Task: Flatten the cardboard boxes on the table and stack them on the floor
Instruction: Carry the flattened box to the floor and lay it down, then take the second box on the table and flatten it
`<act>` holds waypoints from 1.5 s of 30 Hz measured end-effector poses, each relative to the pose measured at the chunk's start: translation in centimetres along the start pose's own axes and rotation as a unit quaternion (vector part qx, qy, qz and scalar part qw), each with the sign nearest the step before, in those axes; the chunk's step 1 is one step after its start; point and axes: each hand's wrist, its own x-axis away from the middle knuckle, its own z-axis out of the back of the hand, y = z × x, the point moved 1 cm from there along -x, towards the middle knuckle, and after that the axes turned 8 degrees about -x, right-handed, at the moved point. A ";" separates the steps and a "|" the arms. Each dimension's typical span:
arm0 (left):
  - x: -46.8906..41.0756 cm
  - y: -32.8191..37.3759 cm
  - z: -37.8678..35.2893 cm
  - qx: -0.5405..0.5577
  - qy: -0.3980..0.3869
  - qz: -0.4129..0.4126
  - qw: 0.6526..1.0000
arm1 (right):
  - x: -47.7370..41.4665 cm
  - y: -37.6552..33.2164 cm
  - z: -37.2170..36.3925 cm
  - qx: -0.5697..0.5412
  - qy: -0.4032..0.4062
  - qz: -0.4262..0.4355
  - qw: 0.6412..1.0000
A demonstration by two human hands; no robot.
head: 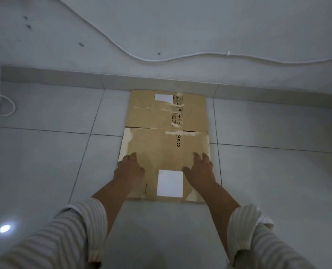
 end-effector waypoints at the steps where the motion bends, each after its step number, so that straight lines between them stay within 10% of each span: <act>1: 1.7 0.8 1.5 0.002 -0.003 -0.006 1.000 | 1.5 -1.3 1.2 -0.004 -0.002 0.010 1.000; 23: 43.3 22.6 44.4 0.033 0.214 -0.142 0.966 | 36.6 -19.6 48.0 0.038 0.144 0.192 0.970; 45: 71.1 48.2 34.8 0.031 0.239 -0.274 0.931 | 56.1 5.0 68.8 -0.025 0.257 0.188 0.948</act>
